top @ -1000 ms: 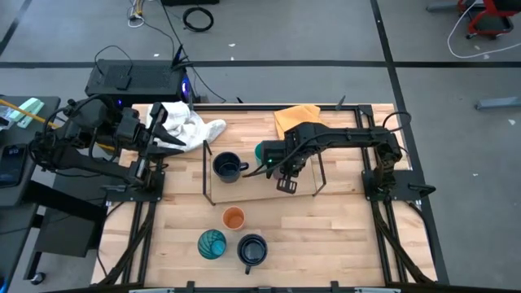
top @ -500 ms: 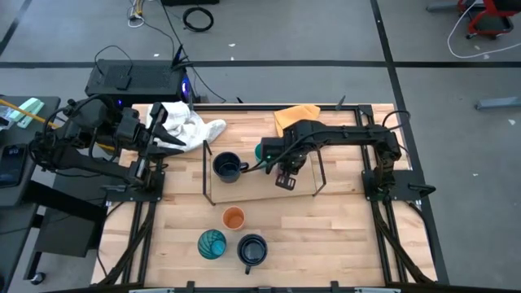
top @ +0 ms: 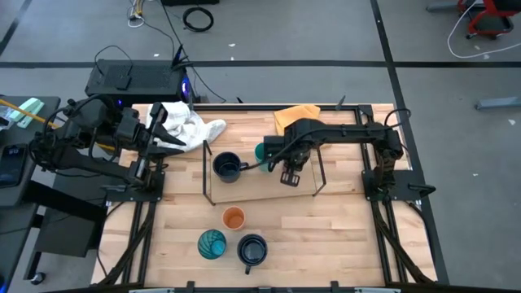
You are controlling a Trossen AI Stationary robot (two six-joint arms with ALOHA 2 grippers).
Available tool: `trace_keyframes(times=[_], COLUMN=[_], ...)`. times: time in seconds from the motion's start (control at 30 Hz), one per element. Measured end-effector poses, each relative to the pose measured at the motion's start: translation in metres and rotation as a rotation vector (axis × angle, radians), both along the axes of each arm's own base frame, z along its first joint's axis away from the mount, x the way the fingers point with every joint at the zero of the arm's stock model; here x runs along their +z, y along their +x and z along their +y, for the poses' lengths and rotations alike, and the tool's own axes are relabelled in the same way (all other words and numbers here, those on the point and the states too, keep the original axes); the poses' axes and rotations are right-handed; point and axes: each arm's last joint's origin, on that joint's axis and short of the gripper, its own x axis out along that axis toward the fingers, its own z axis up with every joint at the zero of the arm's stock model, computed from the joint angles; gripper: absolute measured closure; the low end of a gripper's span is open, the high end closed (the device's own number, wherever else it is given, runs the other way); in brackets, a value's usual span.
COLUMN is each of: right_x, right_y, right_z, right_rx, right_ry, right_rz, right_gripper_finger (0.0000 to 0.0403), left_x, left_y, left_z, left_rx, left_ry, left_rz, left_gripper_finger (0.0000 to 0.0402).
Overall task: Stack small to large cups/mugs on shelf
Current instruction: Put the violet cup on the shelf
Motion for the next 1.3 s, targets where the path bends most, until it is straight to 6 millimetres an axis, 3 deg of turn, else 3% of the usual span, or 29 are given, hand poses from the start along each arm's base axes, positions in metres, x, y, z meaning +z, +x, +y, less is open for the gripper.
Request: trace_keyframes(times=[0.5,0.93,1.3], right_x=[0.0,-0.012,-0.013], right_y=[-0.002,-0.004,-0.004], right_z=[-0.023,-0.023,-0.022], right_rx=[0.014,0.031,0.03], right_ry=[-0.029,-0.016,-0.013], right_rz=[0.007,0.058,0.059], right_gripper_finger=[0.0398,0.0396,0.0334], left_x=[0.0,0.0,0.0], left_y=[0.0,0.0,0.0], left_z=[0.0,0.0,0.0], left_rx=[0.0,0.0,0.0], left_ry=[-0.002,0.0,0.001], left_rz=[0.0,-0.001,-0.001], left_gripper_finger=[0.0318,0.0315,0.0317])
